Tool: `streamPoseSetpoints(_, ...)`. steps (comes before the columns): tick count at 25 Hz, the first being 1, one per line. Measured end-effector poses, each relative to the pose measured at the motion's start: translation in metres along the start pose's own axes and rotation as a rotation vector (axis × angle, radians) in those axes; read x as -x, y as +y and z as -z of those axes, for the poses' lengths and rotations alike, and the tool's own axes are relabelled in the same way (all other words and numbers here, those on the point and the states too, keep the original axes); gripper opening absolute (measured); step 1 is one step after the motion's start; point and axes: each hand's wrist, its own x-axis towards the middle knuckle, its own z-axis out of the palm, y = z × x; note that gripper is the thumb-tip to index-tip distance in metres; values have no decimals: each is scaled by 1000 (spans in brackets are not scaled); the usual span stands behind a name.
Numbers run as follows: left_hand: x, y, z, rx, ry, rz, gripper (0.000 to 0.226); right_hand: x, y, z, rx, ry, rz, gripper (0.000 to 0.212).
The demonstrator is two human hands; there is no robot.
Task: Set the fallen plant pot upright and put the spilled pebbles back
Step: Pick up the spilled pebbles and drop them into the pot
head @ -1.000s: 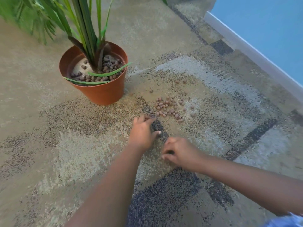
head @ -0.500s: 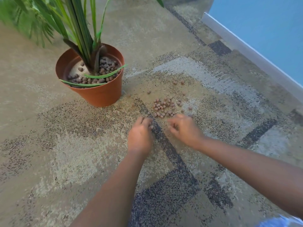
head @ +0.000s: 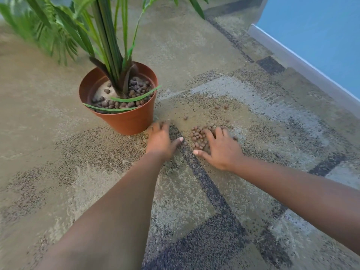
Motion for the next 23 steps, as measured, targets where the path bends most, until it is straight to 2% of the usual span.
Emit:
streamPoseSetpoints(5, -2, 16, -11, -8, -48, -202, 42, -10, -1, -1, -59, 29, 94, 64)
streamPoseSetpoints(8, 8, 30, -22, 60, -21, -289, 41, -11, -2, 0, -238, 37, 159, 46)
streamPoseSetpoints(12, 23, 39, -30, 218, 16, -178, 48, -6, -2, 2, -484, 63, 106, 34)
streamPoseSetpoints(19, 40, 45, -21, 791, -52, 202, 27, 3, -16, 18, -896, -43, -88, 18)
streamPoseSetpoints(23, 46, 48, 10, 991, -29, 277, 22, 4, -23, 50, -1094, -30, -161, 18)
